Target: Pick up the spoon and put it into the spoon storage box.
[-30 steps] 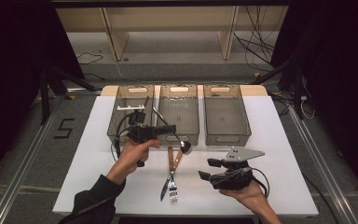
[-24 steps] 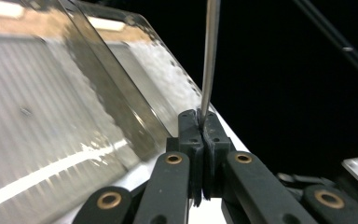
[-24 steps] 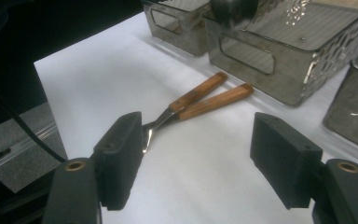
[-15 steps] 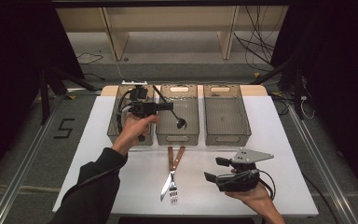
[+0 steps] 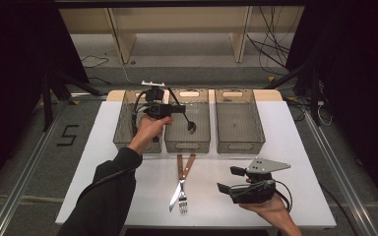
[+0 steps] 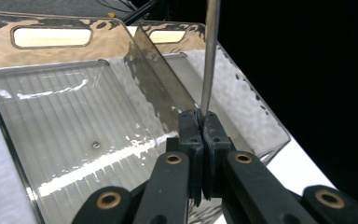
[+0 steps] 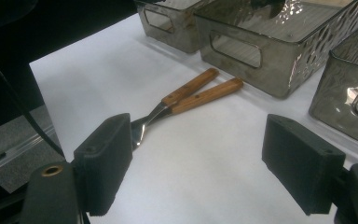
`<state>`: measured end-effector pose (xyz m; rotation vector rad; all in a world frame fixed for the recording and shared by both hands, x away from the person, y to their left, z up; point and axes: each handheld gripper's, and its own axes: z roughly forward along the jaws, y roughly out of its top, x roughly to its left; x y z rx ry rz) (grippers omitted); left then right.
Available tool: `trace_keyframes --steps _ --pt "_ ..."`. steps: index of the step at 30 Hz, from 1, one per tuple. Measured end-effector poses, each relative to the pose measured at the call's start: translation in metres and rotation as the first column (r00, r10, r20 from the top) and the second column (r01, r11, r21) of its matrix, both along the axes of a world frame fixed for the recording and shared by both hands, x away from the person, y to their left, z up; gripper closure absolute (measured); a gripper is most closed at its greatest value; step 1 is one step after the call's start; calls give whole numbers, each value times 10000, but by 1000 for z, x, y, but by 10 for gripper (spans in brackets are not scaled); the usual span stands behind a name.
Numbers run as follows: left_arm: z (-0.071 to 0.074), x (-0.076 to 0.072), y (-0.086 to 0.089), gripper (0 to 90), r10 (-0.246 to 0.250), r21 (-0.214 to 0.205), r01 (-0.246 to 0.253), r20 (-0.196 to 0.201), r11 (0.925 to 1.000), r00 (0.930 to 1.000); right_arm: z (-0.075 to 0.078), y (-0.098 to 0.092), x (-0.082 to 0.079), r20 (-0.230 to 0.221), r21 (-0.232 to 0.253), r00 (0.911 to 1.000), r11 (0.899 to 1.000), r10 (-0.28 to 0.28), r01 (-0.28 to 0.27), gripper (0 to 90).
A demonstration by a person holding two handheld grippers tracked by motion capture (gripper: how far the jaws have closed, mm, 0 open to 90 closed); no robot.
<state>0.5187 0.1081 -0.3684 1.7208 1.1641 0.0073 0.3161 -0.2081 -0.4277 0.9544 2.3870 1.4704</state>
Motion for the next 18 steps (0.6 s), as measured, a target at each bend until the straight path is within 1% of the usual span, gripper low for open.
trace_keyframes --steps 3,6,7,18 --pt "-5 4 0 889 0 63 1 -131 10000 9999 0 0 0 10 2 10000 10000 17 -17 243" --pt "-10 6 -2 889 -42 255 50 -292 9997 9996 0 0 0 9 -14 10000 10000 39 -39 243" --pt "-11 6 -3 889 -54 241 62 -345 9997 9994 0 0 0 23 -15 10000 10000 46 -46 243" --pt "-22 9 -14 887 -261 575 310 -842 9979 9961 0 -1 -1 -18 -44 10000 10000 64 -64 244"
